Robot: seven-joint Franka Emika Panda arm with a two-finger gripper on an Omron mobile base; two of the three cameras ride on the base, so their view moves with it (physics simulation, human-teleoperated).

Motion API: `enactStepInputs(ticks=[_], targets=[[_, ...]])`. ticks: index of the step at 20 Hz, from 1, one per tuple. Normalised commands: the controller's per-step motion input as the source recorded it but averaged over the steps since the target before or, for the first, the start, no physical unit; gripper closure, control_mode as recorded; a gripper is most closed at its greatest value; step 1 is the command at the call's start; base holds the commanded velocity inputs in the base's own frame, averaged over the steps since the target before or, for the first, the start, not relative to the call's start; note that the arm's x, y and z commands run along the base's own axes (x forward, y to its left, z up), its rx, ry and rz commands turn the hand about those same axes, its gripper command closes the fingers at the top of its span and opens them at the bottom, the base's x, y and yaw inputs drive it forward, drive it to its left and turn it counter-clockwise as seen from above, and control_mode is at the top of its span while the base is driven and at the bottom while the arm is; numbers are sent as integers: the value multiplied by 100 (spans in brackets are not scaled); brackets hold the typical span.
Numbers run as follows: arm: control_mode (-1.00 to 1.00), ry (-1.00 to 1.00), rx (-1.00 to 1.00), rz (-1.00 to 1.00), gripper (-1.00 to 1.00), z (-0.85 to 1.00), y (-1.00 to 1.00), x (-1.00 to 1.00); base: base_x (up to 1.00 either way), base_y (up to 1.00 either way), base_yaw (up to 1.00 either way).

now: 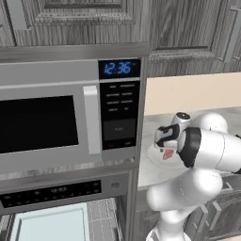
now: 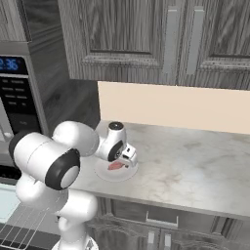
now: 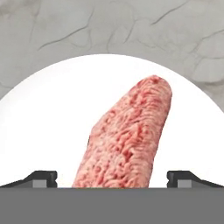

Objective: Place the steak on the top rack of the oven.

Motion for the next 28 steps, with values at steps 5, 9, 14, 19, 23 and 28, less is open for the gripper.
enactStepInputs(ticks=[5,9,14,19,23,28], targets=[[-100,0,0,0,100,-43,2,3,0,0,0],[-100,-1,0,0,100,-20,6,0,0,0,0],[-100,-1,0,0,100,3,7,0,0,0,0],[-100,-2,-2,1,100,51,23,-18,0,0,0],[-100,-2,0,3,100,96,21,-60,0,0,0],[-100,-1,0,3,100,97,21,-88,0,0,0]])
